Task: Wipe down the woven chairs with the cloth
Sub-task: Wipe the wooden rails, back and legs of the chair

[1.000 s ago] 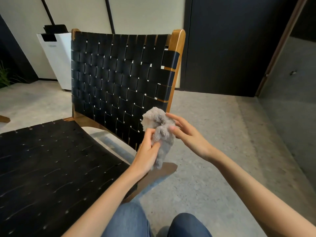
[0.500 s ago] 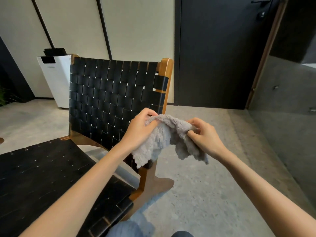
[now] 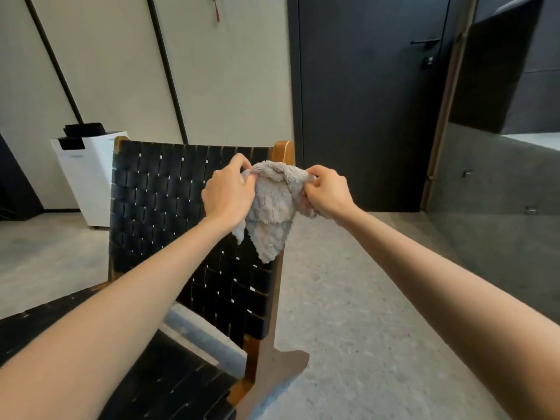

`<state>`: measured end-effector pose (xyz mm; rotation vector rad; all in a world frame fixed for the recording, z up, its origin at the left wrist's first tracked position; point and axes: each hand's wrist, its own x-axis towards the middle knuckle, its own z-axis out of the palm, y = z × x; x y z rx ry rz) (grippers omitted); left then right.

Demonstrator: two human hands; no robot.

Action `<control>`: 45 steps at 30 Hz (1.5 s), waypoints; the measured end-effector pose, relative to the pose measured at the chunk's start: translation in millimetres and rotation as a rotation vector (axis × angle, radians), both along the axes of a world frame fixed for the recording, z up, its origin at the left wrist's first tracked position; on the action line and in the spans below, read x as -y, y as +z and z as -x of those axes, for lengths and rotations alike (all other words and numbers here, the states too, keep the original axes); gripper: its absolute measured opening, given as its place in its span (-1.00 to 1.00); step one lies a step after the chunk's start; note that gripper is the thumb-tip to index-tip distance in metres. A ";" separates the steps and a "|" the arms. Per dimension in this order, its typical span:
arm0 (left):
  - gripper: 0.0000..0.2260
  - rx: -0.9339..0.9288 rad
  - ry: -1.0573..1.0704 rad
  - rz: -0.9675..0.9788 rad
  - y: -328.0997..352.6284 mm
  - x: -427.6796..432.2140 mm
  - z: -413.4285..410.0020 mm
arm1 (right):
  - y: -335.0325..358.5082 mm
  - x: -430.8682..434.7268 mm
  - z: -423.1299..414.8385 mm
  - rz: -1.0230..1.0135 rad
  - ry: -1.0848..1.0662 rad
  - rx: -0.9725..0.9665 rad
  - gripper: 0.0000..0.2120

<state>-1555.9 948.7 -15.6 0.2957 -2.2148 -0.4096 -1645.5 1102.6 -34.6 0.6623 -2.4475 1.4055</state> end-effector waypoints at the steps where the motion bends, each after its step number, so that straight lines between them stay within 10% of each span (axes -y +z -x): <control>1: -0.89 -0.017 -0.046 -0.108 3.4 -1.1 6.2 | 7.0 4.5 2.8 0.054 0.006 0.010 -0.75; 7: -0.58 -0.136 -0.350 -0.416 15.4 -16.0 32.3 | 27.7 27.5 16.3 0.386 0.189 0.149 -0.48; 13: -0.55 -0.080 -0.385 -0.178 -0.3 -9.6 44.4 | 19.0 38.8 21.4 0.349 0.288 0.050 -0.68; 25: -0.60 -0.138 -0.364 -0.292 -80.0 -22.7 10.7 | -84.2 45.5 -21.0 0.470 0.208 0.088 -0.89; 45: -0.55 0.319 -0.301 -0.327 -250.6 -11.7 -90.8 | -282.3 41.8 -87.0 0.202 0.323 0.254 -0.79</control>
